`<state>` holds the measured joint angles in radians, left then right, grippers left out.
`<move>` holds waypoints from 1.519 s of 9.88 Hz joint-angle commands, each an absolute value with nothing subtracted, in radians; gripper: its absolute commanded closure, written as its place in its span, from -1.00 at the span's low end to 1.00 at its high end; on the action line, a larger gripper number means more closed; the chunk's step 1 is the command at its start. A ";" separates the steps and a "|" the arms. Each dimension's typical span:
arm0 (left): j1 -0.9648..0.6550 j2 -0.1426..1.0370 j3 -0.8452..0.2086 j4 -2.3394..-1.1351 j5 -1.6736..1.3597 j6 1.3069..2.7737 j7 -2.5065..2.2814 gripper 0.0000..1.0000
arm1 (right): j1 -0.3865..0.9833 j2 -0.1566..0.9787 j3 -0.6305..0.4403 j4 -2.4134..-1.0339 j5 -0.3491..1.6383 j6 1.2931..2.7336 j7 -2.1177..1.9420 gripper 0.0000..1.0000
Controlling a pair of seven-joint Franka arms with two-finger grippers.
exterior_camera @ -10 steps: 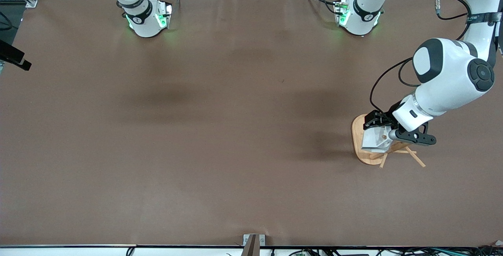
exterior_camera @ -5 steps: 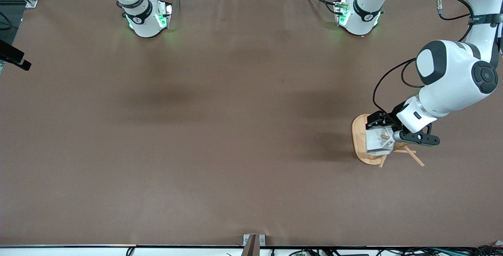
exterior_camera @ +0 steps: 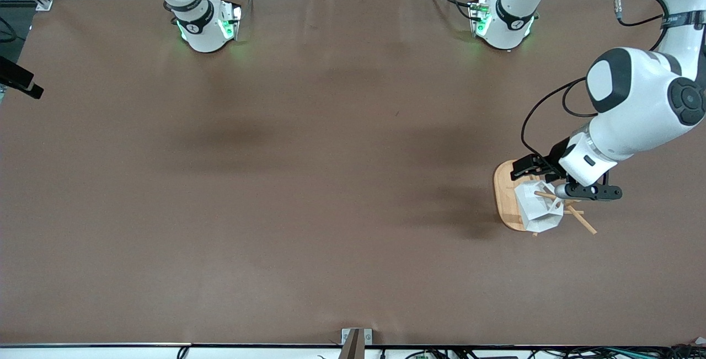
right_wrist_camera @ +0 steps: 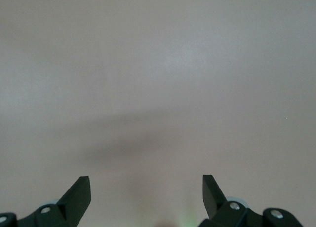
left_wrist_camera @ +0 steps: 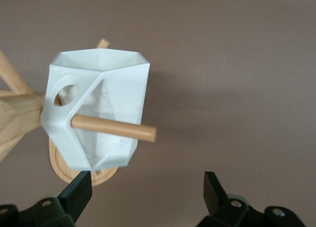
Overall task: Hang cup on rack
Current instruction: 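Open the left gripper and raise it away from the hung cup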
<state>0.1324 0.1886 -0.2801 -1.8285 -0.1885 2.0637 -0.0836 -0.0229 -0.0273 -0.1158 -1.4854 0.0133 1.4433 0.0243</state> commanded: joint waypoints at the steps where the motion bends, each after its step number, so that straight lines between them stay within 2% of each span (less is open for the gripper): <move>1: 0.082 0.115 -0.264 -1.833 -0.117 1.982 -0.124 -1.00 | -0.037 -0.021 -0.107 -1.471 -0.003 1.431 0.009 -1.00; 4: 0.009 0.020 -0.180 -1.800 0.012 1.915 -0.109 -1.00 | -0.041 -0.021 -0.107 -1.471 -0.003 1.433 0.009 -1.00; 6: -0.026 -0.023 -0.129 -1.745 0.011 1.779 -0.107 -1.00 | -0.041 -0.021 -0.107 -1.473 -0.003 1.431 0.009 -1.00; 8: -0.026 -0.026 -0.123 -1.665 0.018 1.619 -0.094 -1.00 | -0.043 -0.021 -0.107 -1.473 -0.003 1.433 0.009 -1.00; 9: -0.026 -0.059 -0.123 -1.672 0.018 1.582 -0.065 -1.00 | -0.043 -0.021 -0.107 -1.473 -0.003 1.433 0.009 -1.00; 12: -0.018 -0.090 -0.106 -1.675 0.018 1.551 -0.055 -1.00 | -0.043 -0.021 -0.107 -1.473 -0.003 1.433 0.009 -1.00; 15: -0.014 -0.074 -0.104 -1.649 0.017 1.551 -0.055 -1.00 | -0.041 -0.021 -0.107 -1.474 0.003 1.442 0.011 -1.00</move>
